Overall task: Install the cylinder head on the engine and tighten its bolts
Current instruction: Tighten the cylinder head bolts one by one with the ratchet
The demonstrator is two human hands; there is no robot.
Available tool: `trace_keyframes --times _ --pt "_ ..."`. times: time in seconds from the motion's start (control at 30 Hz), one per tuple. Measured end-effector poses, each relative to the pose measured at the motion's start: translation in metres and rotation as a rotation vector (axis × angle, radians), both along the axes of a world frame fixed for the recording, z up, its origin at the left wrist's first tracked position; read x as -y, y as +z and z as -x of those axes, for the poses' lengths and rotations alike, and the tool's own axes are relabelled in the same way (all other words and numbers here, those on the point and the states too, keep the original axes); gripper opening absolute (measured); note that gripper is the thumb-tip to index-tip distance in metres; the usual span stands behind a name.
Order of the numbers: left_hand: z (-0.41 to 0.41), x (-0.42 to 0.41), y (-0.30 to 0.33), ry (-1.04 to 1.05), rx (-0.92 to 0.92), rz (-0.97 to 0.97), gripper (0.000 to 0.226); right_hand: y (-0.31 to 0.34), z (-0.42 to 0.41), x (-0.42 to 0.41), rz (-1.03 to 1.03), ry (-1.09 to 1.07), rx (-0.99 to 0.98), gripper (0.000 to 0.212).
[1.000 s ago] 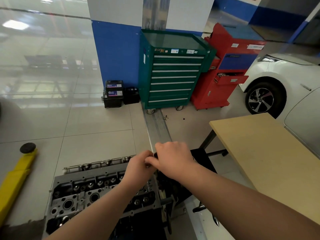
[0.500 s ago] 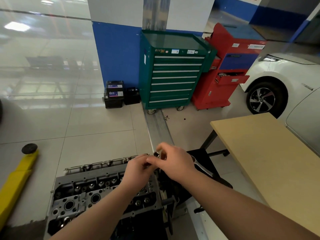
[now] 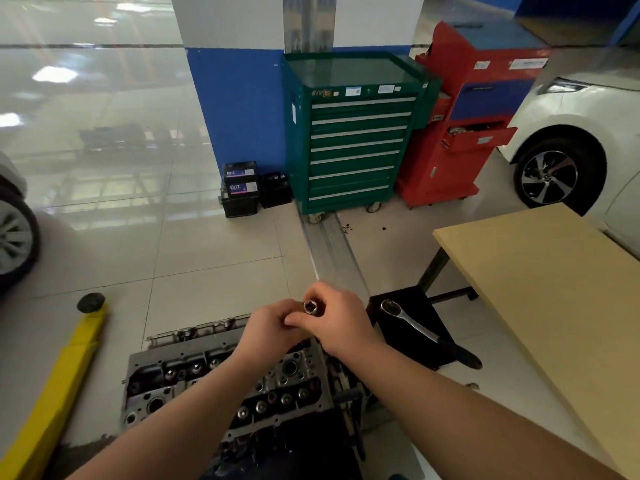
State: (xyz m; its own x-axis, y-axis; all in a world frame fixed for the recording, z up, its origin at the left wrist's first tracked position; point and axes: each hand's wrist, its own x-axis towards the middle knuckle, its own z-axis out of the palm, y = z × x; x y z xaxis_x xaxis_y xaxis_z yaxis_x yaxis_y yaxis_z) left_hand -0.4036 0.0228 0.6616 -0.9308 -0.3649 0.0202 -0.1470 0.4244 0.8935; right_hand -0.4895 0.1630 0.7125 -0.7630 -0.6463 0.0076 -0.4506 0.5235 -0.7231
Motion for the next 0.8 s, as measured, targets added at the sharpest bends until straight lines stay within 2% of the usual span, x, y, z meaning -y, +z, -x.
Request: trace_keyframes --times 0.1,0.2,0.33,0.43,0.53,0.6,0.67,0.73,0.8 --pt "-0.003 0.001 -0.001 0.004 -0.013 0.017 0.038 -0.002 -0.002 -0.008 0.091 0.120 0.098 0.043" --pt "-0.007 0.005 0.001 -0.011 -0.019 0.016 0.047 0.000 0.002 -0.012 0.094 0.177 0.123 0.047" --pt "-0.010 0.003 0.000 0.006 -0.007 -0.030 0.025 0.000 0.004 -0.007 0.076 0.194 0.042 0.046" --pt "-0.009 -0.007 -0.002 0.067 0.019 -0.083 0.017 -0.003 0.002 -0.002 0.090 0.155 -0.017 0.036" --pt "-0.005 -0.015 -0.002 0.099 0.006 0.002 0.031 -0.005 0.001 0.001 0.081 0.028 -0.036 0.025" --pt "-0.003 -0.016 0.000 0.043 0.015 0.041 0.040 -0.008 0.003 -0.002 0.075 -0.015 -0.023 0.032" --pt "-0.003 -0.013 0.003 -0.035 0.036 0.036 0.046 -0.010 0.005 -0.008 0.095 0.056 0.004 0.031" --pt "-0.005 -0.009 0.004 -0.088 0.061 0.009 0.043 -0.010 0.006 -0.014 0.115 0.170 0.050 0.044" --pt "-0.007 -0.008 0.004 -0.106 0.061 -0.003 0.030 -0.009 0.007 -0.015 0.098 0.200 0.046 0.043"
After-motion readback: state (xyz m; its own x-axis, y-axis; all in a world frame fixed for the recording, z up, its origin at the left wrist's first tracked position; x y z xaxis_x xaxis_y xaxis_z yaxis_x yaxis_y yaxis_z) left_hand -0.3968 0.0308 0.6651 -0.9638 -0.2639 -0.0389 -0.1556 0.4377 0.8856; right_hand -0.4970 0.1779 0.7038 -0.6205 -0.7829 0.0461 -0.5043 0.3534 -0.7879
